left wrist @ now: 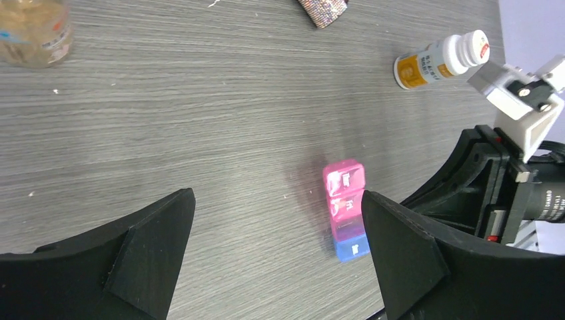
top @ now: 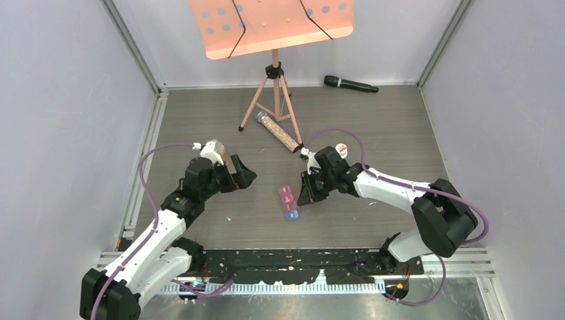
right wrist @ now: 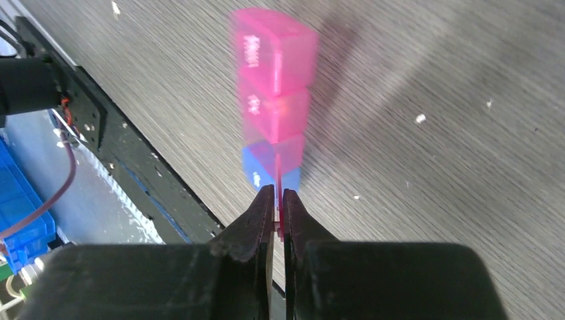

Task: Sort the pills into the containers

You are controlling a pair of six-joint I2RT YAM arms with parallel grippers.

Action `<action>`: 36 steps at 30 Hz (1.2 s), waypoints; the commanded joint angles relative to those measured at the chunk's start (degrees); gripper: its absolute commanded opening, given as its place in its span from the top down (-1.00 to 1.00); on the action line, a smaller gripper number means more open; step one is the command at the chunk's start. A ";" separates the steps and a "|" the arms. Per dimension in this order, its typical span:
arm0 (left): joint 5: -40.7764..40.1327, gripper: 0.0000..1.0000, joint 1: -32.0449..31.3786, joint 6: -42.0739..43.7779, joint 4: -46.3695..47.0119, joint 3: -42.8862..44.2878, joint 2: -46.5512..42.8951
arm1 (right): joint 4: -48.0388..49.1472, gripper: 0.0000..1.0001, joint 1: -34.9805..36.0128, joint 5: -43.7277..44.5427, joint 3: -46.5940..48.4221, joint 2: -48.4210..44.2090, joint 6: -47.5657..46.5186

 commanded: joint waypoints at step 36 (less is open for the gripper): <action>-40.52 -0.99 0.11 2.69 -28.62 14.94 -17.26 | 19.00 -0.72 13.65 29.08 36.47 24.12 -4.69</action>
